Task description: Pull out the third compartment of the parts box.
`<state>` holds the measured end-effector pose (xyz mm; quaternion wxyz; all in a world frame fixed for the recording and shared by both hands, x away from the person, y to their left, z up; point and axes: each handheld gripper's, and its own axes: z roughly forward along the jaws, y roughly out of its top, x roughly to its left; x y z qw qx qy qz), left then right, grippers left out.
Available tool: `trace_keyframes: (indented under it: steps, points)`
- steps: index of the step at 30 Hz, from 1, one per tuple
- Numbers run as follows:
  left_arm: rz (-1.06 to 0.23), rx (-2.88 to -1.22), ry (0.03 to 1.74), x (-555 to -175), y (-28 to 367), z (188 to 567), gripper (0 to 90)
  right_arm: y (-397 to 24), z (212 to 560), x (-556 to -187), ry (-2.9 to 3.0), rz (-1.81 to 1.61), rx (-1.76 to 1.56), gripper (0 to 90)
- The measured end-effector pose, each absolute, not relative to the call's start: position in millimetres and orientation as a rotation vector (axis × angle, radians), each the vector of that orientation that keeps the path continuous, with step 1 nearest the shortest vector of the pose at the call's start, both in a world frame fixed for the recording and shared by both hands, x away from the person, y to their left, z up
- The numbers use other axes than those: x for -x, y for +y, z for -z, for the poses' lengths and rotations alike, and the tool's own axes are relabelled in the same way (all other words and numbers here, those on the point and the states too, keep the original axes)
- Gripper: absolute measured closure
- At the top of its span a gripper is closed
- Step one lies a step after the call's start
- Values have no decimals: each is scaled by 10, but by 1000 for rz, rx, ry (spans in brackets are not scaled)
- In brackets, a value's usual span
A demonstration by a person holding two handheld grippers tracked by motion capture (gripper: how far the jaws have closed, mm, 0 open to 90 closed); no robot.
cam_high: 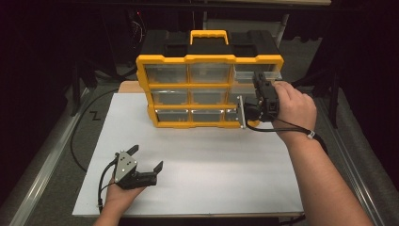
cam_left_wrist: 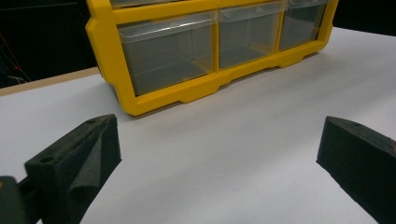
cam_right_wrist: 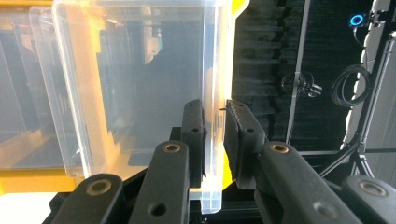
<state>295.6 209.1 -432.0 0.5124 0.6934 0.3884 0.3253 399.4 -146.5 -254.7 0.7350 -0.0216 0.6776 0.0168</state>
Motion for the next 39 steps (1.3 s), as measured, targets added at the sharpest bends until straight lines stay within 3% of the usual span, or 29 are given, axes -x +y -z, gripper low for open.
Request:
trace_keyframes:
  steps: [23, 39]
  points:
    - [-777, -1663, 930, -2951, 2083, 4316, 5, -1510, 2633, -3530, 1430, -80, 54, 809]
    - [-773, -1670, 924, -2954, 2077, 4322, 5, -1487, 2698, -3498, 1410, -93, 37, 802]
